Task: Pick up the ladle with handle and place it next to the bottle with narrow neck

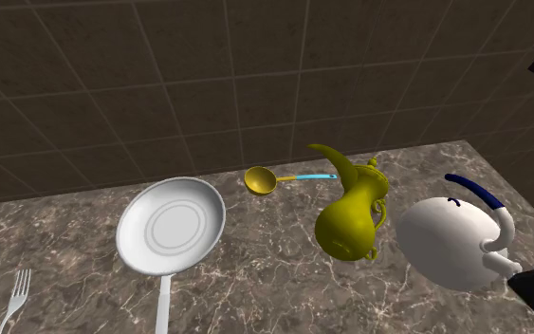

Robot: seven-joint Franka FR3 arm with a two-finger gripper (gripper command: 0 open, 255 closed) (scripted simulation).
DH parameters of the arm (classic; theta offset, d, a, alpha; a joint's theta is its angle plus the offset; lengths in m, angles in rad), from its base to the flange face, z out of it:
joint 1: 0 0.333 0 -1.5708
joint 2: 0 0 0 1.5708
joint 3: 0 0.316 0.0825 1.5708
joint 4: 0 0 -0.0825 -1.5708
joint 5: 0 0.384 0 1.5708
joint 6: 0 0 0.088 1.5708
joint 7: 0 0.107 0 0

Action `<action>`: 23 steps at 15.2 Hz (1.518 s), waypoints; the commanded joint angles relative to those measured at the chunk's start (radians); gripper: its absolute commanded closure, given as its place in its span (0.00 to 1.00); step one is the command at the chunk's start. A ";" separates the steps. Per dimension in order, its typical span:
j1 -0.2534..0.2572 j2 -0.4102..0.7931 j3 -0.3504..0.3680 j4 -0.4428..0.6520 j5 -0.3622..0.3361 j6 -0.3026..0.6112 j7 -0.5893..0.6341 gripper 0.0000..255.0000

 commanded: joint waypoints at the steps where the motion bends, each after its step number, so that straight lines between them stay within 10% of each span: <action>1: 0.000 0.000 0.000 0.000 0.000 0.000 0.000 0.00; 14: 0.043 0.213 -0.245 -0.169 -0.130 0.438 -0.500 0.00; 23: 0.108 0.535 -0.404 -0.101 -0.084 0.725 -0.880 0.00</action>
